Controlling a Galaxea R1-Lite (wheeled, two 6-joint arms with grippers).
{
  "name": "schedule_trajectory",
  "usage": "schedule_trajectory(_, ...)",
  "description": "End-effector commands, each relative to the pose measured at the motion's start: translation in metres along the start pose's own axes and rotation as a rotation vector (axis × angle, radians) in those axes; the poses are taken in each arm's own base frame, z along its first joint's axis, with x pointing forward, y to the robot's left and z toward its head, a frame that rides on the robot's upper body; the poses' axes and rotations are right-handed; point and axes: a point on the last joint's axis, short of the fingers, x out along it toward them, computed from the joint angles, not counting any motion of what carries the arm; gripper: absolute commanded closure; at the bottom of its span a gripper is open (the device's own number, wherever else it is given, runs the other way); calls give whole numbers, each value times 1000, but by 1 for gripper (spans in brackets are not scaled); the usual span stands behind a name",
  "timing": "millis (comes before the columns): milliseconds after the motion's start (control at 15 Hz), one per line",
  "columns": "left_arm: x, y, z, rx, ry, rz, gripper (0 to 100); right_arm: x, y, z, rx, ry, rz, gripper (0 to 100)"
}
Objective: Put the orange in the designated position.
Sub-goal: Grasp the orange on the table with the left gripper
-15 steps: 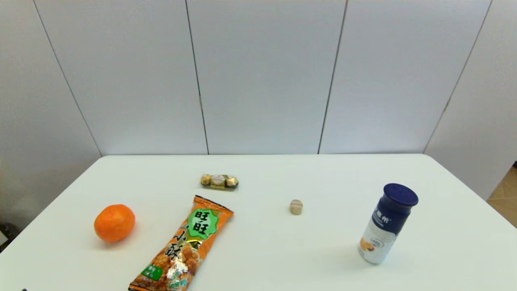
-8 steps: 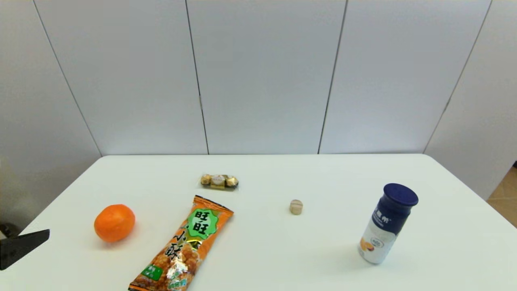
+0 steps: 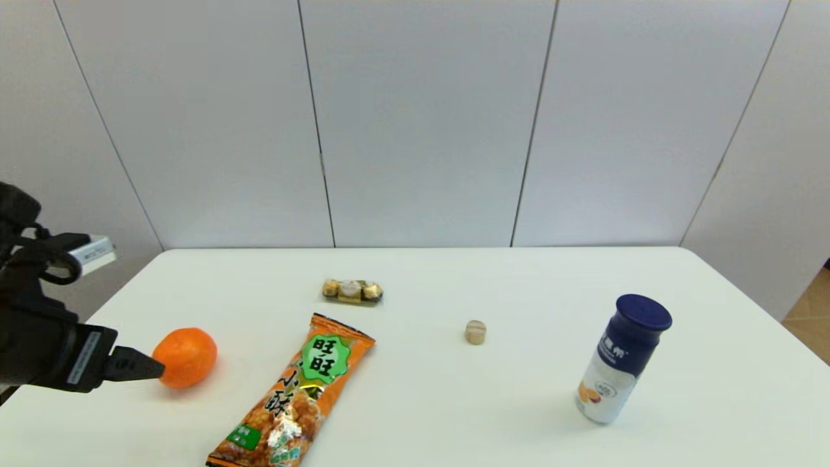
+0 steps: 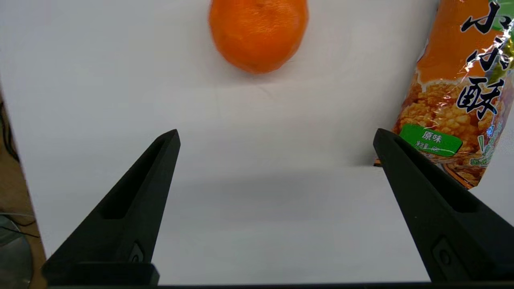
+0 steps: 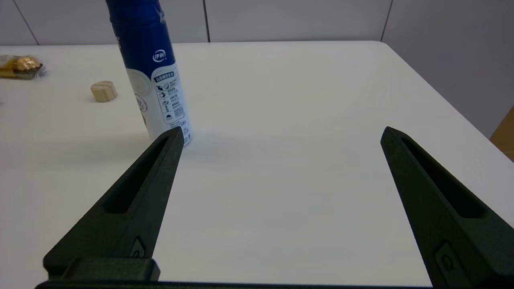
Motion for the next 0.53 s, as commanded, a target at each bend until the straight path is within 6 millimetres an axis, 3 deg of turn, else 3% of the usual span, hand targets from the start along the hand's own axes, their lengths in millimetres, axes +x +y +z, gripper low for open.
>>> schedule_trajectory(67,37,-1,17,16,112,-27,0,0,0,0,0,1,0,0)
schedule_trajectory(333,75,3,35,11,120,-25,0,0,0,0,0,1,0,0)
schedule_trajectory(533,89,6,49,14,94,-21,0,0,0,0,0,1,0,0)
